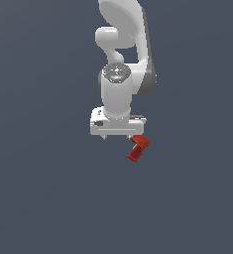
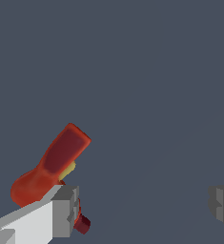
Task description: Pick up the object and move it to a goal position.
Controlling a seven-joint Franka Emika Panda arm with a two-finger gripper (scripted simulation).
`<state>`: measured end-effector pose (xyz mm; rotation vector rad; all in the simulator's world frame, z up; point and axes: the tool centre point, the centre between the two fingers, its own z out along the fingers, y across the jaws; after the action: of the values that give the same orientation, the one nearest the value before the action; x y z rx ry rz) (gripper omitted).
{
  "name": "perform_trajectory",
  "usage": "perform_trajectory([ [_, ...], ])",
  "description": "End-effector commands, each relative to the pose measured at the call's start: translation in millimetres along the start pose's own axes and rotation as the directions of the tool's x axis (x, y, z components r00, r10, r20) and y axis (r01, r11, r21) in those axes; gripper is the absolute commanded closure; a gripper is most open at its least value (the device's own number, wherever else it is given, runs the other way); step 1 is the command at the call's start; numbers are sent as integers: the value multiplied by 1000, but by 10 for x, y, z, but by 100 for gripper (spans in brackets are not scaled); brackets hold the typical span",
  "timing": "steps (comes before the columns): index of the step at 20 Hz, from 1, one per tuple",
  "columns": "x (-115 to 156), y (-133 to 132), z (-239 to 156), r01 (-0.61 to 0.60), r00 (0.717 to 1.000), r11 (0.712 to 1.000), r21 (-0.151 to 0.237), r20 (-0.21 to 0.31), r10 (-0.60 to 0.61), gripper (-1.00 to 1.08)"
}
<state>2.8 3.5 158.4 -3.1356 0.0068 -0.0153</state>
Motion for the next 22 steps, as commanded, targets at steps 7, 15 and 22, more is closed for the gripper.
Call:
perform_trajectory([
  [7,8,167,28,-28,1000,1000,-12,5,28,-100],
  [15,26,127,95,-66,998,998,10,19,66,-100],
  [22,83,-7,320,-197,979,977,80,75,192,-100],
])
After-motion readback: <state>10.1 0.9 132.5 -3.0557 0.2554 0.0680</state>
